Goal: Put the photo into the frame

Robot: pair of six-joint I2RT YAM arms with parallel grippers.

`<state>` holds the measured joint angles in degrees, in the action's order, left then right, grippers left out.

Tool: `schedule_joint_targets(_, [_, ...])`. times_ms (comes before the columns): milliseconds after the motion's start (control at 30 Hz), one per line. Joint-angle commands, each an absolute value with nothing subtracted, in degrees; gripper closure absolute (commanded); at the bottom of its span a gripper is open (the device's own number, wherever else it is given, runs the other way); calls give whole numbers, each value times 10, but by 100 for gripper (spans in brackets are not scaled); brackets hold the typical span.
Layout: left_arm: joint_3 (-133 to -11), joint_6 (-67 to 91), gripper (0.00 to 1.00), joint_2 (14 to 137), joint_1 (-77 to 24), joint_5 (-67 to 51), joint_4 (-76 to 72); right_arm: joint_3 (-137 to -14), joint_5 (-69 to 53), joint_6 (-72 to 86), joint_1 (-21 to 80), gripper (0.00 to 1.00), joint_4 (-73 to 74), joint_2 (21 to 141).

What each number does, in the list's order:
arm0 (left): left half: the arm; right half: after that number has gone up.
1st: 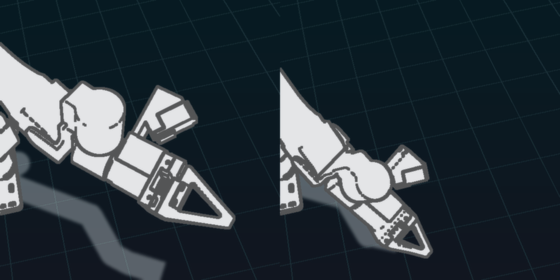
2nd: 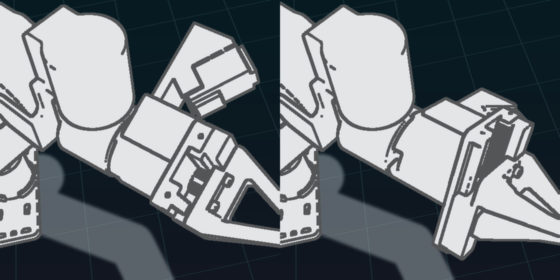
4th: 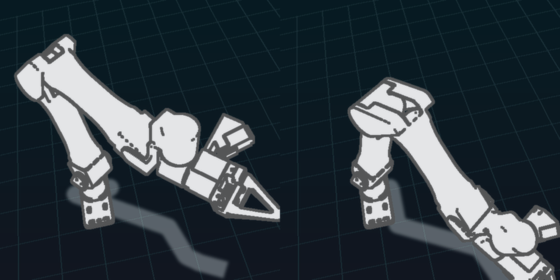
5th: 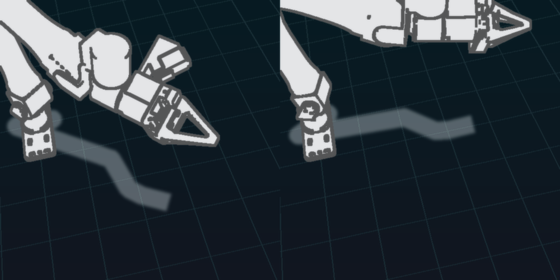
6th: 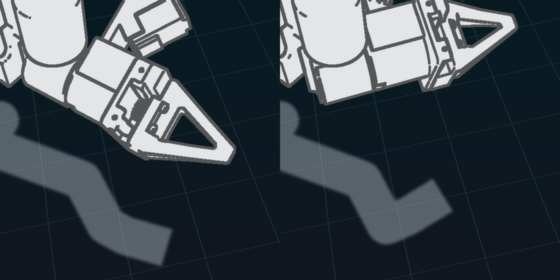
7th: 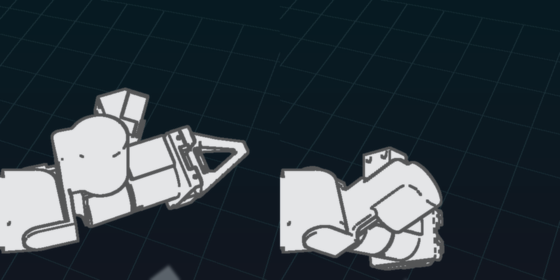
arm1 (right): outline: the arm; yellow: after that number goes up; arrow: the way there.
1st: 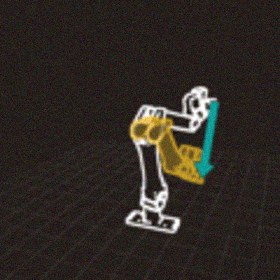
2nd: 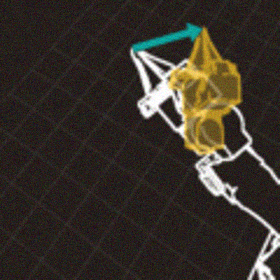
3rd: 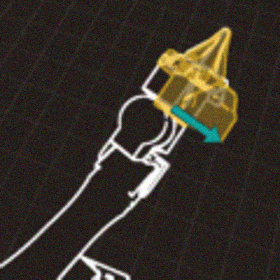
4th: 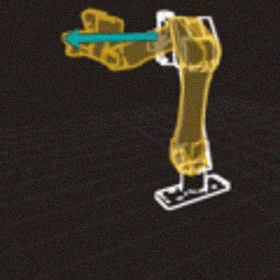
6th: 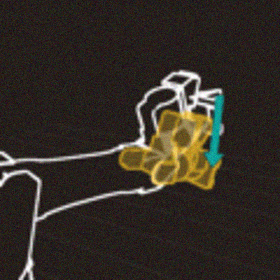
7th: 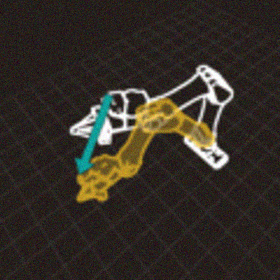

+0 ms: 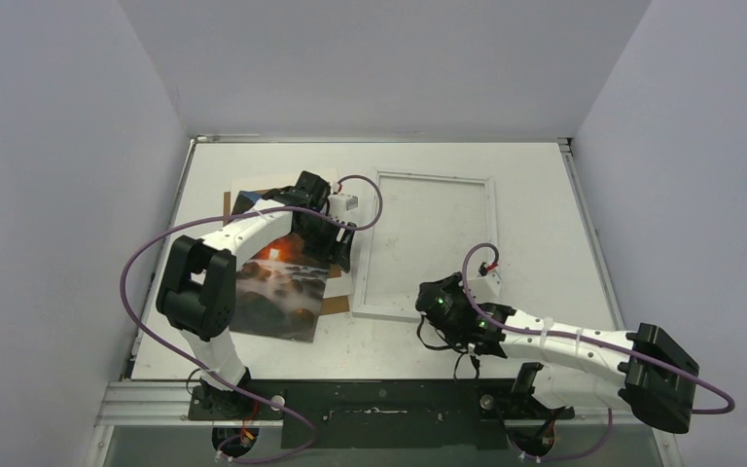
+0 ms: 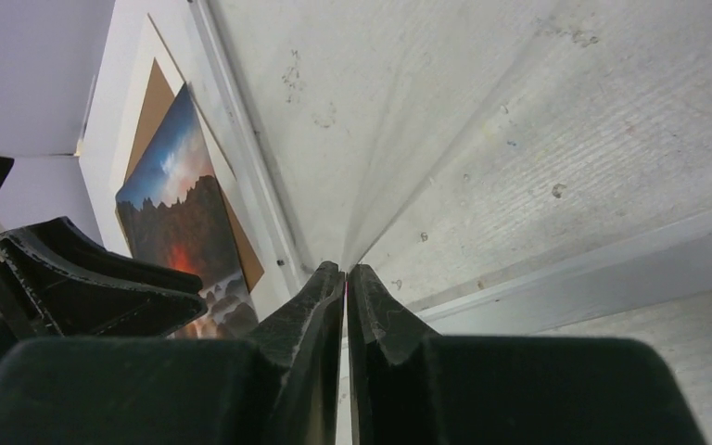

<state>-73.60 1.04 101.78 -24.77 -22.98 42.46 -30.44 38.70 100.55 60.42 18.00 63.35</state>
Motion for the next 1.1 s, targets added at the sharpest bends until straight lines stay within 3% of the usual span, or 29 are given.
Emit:
schedule_joint_targets(0, [-756,9,39,993,-248,-236,432,-351,415,973,607,95,199,624])
schedule_joint_targets(333, [-781,19,37,985,-247,-254,461,-395,429,894,636,95,177,582])
schedule_joint_targets(733, [-929,-139,11,874,-253,-320,570,-466,436,835,644,95,168,597])
schedule_joint_targets(867, [-861,-220,10,791,-282,-337,553,-471,437,821,640,95,157,593])
schedule_joint_targets(1067, [-728,-252,10,716,-374,-212,460,-471,401,817,623,95,133,601])
